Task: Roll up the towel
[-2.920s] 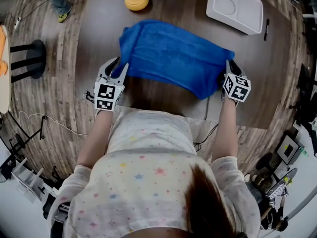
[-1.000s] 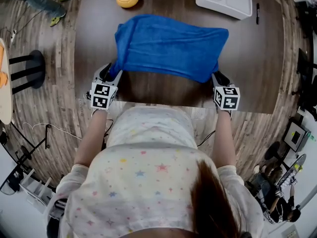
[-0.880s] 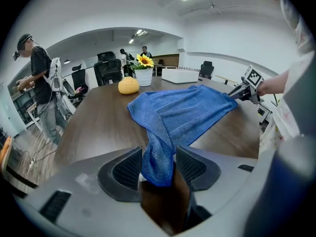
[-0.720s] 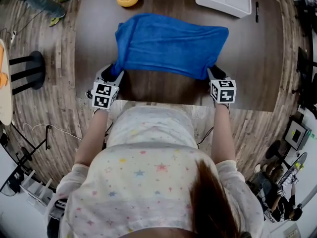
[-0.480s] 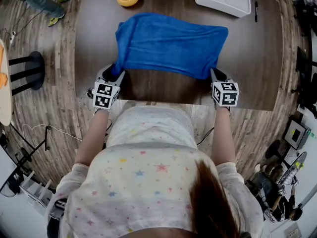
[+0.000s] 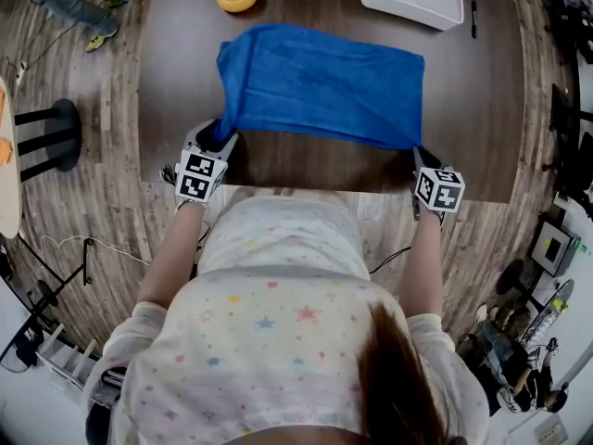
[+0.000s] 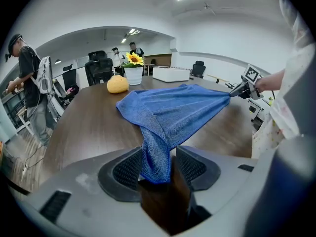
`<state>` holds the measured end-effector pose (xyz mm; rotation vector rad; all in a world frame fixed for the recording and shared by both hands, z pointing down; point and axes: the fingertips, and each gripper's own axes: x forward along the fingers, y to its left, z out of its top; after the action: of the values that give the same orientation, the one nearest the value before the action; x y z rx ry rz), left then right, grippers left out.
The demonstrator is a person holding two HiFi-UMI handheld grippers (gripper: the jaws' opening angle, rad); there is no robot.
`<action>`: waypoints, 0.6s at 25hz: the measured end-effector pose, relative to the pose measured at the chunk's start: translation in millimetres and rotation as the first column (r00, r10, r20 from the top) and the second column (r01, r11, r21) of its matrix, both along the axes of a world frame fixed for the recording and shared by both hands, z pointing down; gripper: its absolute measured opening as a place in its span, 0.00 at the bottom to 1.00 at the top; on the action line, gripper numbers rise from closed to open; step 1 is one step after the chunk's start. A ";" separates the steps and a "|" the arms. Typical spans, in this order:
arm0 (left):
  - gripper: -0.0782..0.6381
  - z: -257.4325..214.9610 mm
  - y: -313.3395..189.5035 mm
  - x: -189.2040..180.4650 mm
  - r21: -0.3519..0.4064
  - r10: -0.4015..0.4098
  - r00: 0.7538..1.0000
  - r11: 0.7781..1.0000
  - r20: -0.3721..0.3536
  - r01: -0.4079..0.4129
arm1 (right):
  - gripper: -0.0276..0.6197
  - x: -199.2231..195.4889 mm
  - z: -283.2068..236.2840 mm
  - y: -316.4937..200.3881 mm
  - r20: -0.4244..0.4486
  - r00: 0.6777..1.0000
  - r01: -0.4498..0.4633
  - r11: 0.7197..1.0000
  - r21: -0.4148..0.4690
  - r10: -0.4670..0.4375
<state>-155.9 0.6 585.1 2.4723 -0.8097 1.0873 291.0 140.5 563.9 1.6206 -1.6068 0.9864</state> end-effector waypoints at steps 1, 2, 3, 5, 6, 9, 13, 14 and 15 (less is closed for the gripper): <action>0.38 -0.1 1.7 1.7 -0.004 0.006 1.000 1.000 0.002 -0.006 | 0.08 1.3 5.2 4.1 0.011 1.000 -0.010 1.000 -0.021 0.010; 0.38 -0.1 3.6 3.3 -0.010 0.011 1.000 1.000 -0.001 -0.011 | 0.08 2.8 9.1 8.3 0.017 1.000 -0.019 0.999 -0.037 0.019; 0.38 -0.2 5.7 4.9 -0.018 0.014 1.000 1.000 -0.009 -0.014 | 0.08 4.5 11.5 12.4 0.016 1.000 -0.024 0.999 -0.048 0.025; 0.38 -1.1 9.7 7.0 -0.033 0.018 0.999 0.999 -0.030 -0.019 | 0.08 6.9 12.9 19.0 0.000 1.000 -0.023 0.998 -0.064 0.023; 0.38 -1.7 11.8 7.2 -0.039 0.022 0.999 0.999 -0.038 -0.023 | 0.08 7.7 12.4 21.5 -0.009 1.000 -0.021 0.997 -0.069 0.021; 0.38 -5.3 17.7 6.5 -0.052 0.032 0.998 0.998 -0.056 -0.035 | 0.09 15.2 9.2 27.2 -0.051 0.998 -0.044 0.996 -0.077 0.040; 0.38 -10.9 12.7 4.0 -0.039 0.002 0.996 0.999 -0.092 -0.006 | 0.14 32.3 8.1 32.2 -0.130 0.990 -0.074 0.992 -0.098 0.061; 0.38 -12.6 10.8 3.4 -0.031 -0.004 0.995 1.000 -0.098 0.001 | 0.16 32.9 3.1 31.8 -0.134 0.989 -0.077 0.993 -0.088 0.064; 0.38 -14.7 8.5 2.7 -0.023 -0.008 0.995 1.000 -0.103 0.005 | 0.16 31.8 -4.0 29.1 -0.137 0.988 -0.075 0.995 -0.071 0.065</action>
<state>-153.2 9.1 570.4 2.4821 -0.7700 0.9528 322.8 169.6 559.9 1.6648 -1.4147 0.9411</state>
